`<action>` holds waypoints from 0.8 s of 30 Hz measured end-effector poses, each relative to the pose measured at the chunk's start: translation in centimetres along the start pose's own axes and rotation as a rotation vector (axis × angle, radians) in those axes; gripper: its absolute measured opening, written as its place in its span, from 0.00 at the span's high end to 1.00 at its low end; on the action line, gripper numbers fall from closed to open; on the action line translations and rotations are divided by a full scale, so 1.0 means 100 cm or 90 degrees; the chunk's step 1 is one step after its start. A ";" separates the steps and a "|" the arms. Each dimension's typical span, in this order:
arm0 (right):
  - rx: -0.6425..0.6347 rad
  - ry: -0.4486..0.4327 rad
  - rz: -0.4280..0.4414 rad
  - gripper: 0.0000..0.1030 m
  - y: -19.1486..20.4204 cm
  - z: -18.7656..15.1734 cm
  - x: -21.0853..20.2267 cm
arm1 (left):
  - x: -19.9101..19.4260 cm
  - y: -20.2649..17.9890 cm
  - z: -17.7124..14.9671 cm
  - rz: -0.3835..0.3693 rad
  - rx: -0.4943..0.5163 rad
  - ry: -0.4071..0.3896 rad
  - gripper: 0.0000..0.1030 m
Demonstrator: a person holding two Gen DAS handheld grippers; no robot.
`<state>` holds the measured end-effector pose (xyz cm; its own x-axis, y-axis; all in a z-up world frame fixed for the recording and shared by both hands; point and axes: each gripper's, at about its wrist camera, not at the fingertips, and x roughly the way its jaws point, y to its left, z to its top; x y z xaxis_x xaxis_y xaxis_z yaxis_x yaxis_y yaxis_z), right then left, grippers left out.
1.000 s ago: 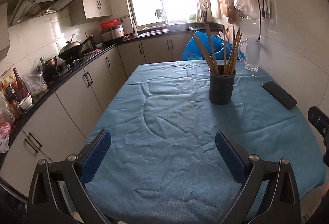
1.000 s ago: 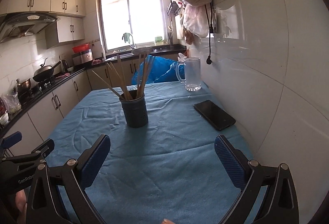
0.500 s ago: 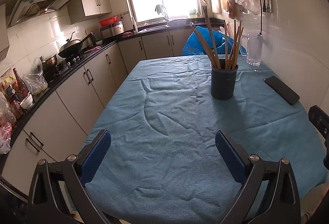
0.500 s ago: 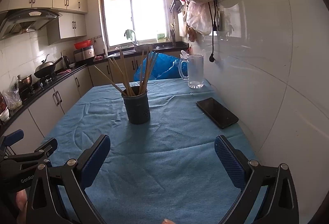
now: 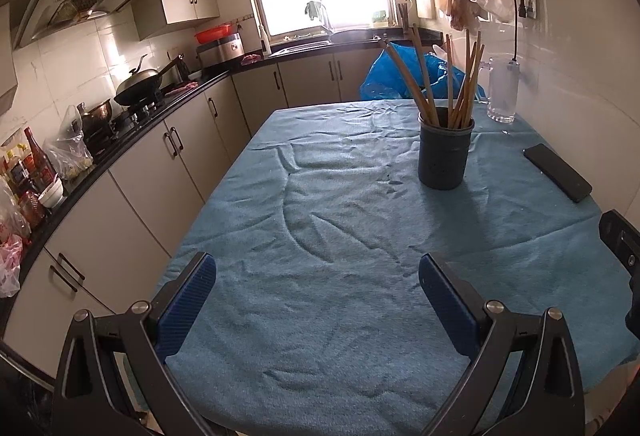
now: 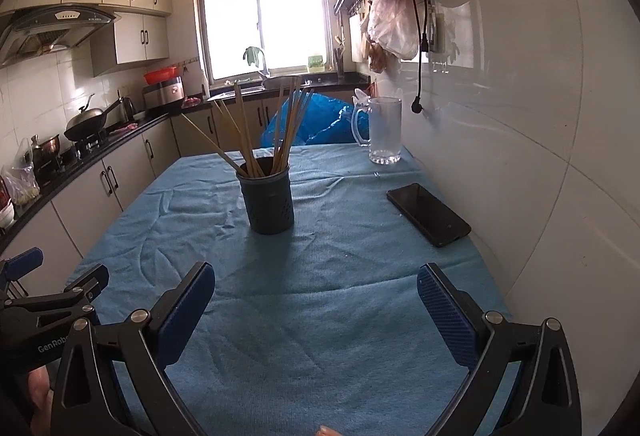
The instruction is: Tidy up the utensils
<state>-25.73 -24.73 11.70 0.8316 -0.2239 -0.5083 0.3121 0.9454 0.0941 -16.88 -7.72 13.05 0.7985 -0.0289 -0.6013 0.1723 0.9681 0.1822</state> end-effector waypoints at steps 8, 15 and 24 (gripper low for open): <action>-0.009 0.011 -0.005 0.00 0.006 0.000 0.005 | 0.008 0.003 -0.001 -0.005 -0.003 0.012 0.02; -0.018 0.027 -0.008 0.00 0.011 0.000 0.015 | 0.019 0.005 0.000 -0.003 -0.008 0.023 0.02; -0.019 0.051 -0.021 0.00 0.012 0.000 0.035 | 0.041 0.001 -0.001 -0.007 -0.005 0.046 0.02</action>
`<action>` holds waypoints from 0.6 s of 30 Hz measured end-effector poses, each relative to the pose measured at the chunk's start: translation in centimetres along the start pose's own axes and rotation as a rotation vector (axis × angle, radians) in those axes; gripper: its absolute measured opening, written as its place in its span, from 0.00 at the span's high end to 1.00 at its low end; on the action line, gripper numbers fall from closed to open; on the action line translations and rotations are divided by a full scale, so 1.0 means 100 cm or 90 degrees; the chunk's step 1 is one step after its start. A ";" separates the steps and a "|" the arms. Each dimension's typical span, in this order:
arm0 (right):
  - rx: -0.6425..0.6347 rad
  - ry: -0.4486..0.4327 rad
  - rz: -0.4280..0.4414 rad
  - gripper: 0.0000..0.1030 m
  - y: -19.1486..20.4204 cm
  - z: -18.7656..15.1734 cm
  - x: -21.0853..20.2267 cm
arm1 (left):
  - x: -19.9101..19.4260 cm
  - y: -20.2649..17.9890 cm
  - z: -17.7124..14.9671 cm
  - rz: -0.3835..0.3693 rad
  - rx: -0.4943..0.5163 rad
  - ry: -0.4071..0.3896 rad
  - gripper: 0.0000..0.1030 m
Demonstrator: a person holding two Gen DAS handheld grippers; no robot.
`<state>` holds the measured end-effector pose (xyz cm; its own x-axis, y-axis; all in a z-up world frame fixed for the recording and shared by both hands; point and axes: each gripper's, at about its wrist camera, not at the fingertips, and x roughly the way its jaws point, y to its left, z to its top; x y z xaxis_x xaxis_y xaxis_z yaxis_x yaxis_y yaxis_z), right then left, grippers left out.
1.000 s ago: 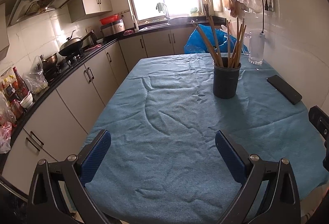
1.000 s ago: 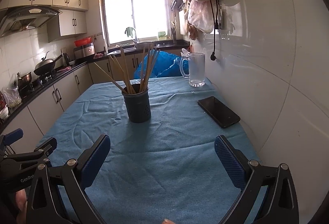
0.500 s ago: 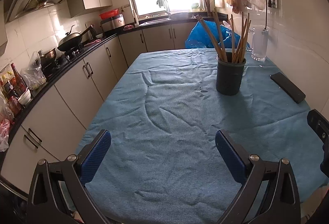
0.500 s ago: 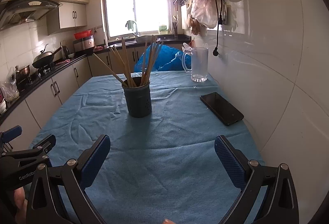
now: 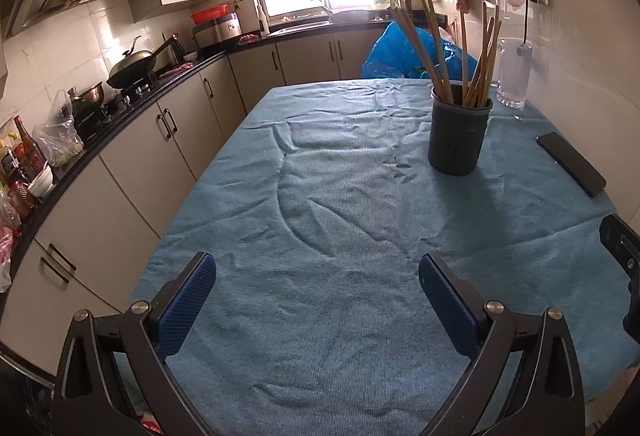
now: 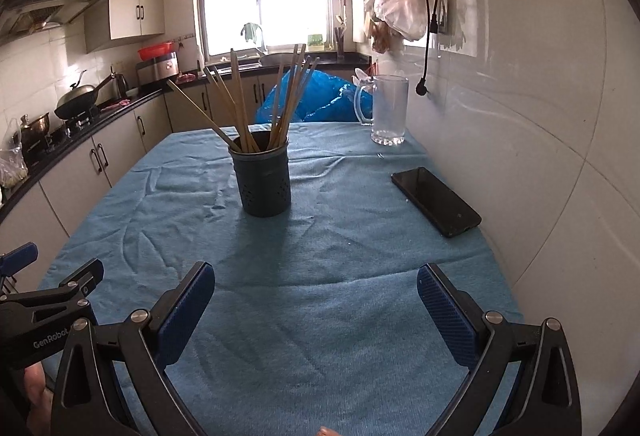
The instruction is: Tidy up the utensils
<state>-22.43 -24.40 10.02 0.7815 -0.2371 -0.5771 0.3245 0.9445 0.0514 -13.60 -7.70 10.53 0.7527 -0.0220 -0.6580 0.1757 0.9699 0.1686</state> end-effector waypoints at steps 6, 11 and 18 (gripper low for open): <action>0.003 0.011 -0.005 0.00 0.001 0.000 0.010 | 0.009 0.002 0.000 0.000 -0.002 0.011 0.02; 0.000 0.017 -0.008 0.00 0.001 -0.001 0.013 | 0.010 0.004 -0.002 -0.003 -0.004 0.013 0.02; -0.004 0.011 -0.015 0.00 0.004 -0.002 0.006 | 0.003 0.007 -0.004 -0.006 -0.008 0.006 0.02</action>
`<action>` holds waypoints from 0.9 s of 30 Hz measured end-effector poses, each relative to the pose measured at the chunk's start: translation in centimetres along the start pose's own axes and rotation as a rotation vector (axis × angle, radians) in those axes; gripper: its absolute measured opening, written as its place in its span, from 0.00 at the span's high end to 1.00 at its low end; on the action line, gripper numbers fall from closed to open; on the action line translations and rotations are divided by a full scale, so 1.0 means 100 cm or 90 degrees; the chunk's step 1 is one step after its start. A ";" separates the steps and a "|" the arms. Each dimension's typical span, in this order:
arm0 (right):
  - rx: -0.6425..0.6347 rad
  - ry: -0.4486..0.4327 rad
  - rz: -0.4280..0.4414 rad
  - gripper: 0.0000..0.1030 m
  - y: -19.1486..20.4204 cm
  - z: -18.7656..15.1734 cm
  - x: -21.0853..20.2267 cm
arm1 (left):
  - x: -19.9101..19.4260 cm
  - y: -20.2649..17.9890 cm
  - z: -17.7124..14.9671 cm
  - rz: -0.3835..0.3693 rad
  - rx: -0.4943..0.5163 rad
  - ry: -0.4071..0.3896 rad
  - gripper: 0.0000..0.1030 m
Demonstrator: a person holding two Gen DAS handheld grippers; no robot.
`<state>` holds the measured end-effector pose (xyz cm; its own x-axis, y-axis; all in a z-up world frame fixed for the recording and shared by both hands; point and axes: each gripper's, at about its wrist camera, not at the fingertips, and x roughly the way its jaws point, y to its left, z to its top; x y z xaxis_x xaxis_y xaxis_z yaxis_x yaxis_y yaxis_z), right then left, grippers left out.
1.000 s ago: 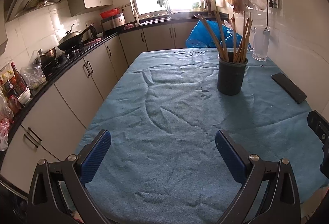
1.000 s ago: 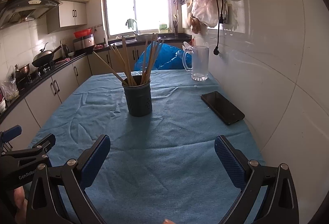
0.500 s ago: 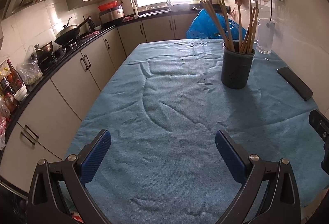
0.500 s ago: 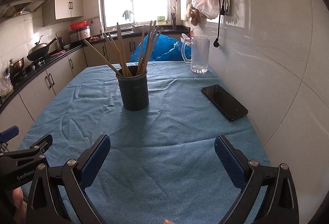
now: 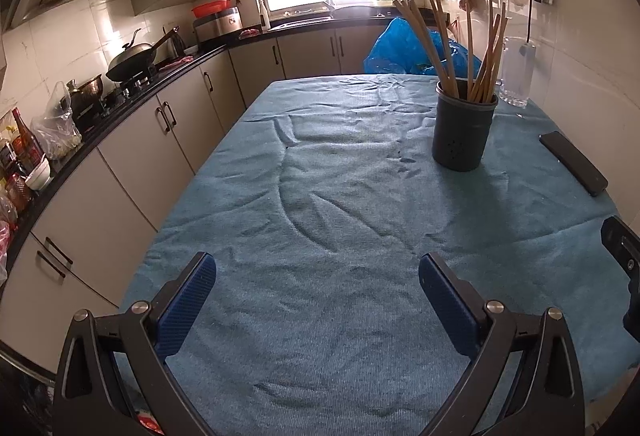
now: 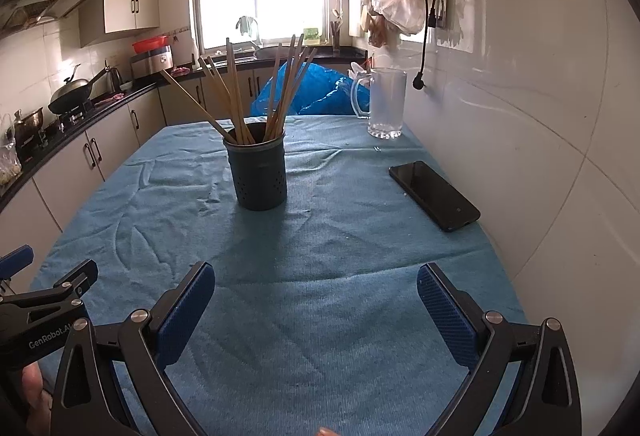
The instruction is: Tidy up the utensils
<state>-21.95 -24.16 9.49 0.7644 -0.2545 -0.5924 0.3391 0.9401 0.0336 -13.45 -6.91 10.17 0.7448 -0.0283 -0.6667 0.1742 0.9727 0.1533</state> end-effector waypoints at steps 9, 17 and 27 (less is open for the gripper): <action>-0.008 -0.012 0.000 0.00 0.003 -0.001 -0.012 | -0.012 0.001 -0.001 0.004 -0.003 -0.019 0.02; -0.010 -0.005 0.000 0.00 0.004 -0.001 -0.008 | -0.012 0.000 -0.002 0.007 -0.003 -0.021 0.02; -0.010 0.009 -0.001 0.00 0.002 0.000 0.004 | -0.004 -0.001 0.002 0.014 0.003 -0.015 0.02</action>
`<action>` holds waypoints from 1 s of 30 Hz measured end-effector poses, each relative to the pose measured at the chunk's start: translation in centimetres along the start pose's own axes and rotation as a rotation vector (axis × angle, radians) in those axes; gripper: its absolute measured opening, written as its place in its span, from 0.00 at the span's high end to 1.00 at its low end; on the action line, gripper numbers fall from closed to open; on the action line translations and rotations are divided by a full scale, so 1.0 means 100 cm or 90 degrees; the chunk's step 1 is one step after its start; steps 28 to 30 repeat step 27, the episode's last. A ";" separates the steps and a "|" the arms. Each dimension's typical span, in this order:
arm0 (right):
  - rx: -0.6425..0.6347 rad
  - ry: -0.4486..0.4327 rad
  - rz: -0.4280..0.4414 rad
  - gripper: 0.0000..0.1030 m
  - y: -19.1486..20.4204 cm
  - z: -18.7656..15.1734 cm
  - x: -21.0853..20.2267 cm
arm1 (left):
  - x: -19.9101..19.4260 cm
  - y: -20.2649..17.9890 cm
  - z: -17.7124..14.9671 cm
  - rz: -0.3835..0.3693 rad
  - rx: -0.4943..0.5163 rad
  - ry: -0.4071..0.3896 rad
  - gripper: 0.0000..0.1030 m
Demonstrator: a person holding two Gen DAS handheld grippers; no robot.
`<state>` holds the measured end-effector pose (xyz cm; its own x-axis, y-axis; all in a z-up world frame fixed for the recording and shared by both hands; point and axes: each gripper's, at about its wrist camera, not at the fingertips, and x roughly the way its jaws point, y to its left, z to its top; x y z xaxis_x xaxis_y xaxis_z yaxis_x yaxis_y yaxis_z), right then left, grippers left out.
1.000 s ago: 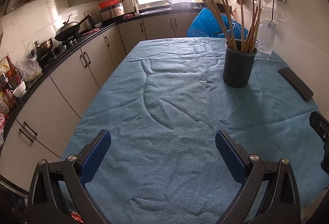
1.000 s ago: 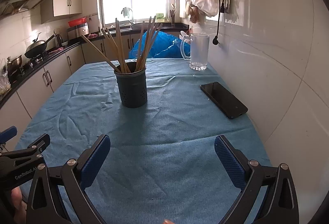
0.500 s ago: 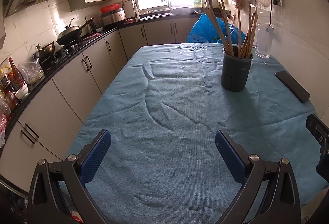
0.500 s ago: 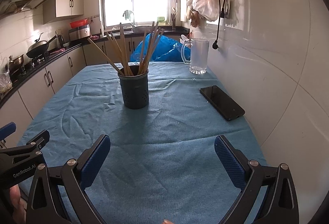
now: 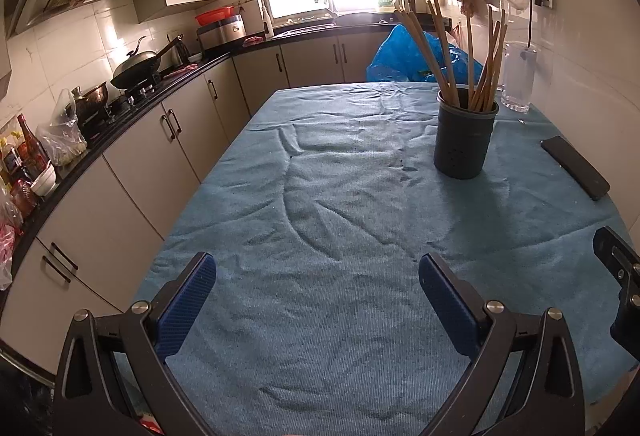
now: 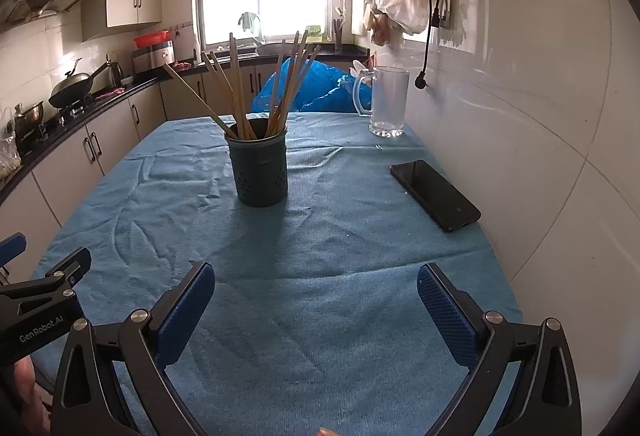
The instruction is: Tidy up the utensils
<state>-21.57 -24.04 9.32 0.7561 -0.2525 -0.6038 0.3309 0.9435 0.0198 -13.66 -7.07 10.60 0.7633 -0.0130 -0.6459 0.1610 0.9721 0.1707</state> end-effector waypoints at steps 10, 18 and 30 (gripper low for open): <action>-0.005 0.009 0.004 0.00 0.002 0.001 0.007 | 0.004 -0.002 0.003 0.005 0.003 0.003 0.02; -0.005 0.011 0.004 0.00 0.002 0.002 0.009 | 0.005 -0.003 0.004 0.004 0.005 0.004 0.02; 0.002 0.030 0.018 0.00 -0.005 0.004 0.021 | 0.025 0.006 0.010 0.032 0.001 0.029 0.02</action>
